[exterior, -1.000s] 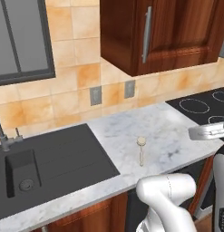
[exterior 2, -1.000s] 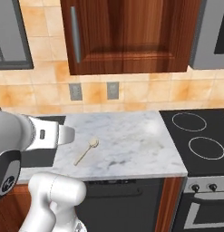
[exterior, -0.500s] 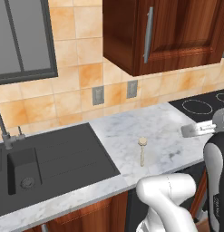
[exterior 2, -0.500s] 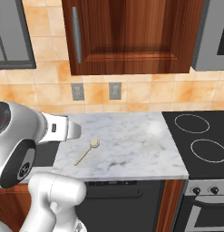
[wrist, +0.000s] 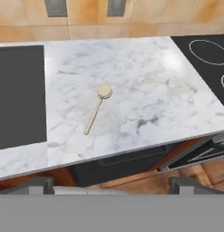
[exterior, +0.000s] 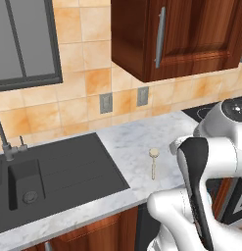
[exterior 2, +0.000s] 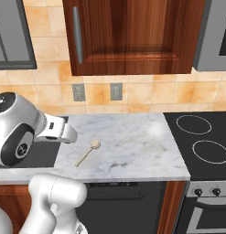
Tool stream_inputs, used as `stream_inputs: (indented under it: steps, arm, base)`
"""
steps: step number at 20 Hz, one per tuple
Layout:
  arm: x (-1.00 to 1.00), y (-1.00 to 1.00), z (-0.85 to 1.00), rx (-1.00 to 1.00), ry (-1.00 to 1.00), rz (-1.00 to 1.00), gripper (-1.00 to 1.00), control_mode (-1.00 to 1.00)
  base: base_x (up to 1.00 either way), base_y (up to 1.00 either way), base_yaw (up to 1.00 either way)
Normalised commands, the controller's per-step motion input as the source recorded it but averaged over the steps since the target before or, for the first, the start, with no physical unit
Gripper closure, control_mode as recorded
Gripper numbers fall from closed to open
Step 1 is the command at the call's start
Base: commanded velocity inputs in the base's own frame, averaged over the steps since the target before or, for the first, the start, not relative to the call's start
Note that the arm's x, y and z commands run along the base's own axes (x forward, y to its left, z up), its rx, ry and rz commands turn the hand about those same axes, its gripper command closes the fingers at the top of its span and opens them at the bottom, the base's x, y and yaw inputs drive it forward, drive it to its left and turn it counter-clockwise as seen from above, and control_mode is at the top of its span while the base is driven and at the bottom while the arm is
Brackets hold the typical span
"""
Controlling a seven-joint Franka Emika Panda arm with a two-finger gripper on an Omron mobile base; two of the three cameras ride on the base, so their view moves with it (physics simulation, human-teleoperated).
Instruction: Grab the spray bottle from the cabinet, then place it next to the cutting board for sanitizing. Then grab the dish brush from the countertop next to the sink and place it next to the cutting board.
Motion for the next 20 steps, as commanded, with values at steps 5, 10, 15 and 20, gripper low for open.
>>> stream_inputs:
  steps: [5,10,15,20]
  arm:
    - [0.46,0.04,-0.88,0.08,0.05,-0.12,-1.00,-1.00]
    - [0.64,0.08,-0.65,0.15,0.00,-0.03,-1.00,-1.00]
    - [0.68,0.08,-0.83,0.05,0.01,-0.02,-1.00,-1.00]
    - [0.81,0.03,-0.80,-0.01,0.14,-0.12,-1.00,-1.00]
  base:
    - [0.00,0.00,0.00]
    - [0.00,0.00,0.00]
    - [0.00,0.00,0.00]
    - [0.00,0.00,0.00]
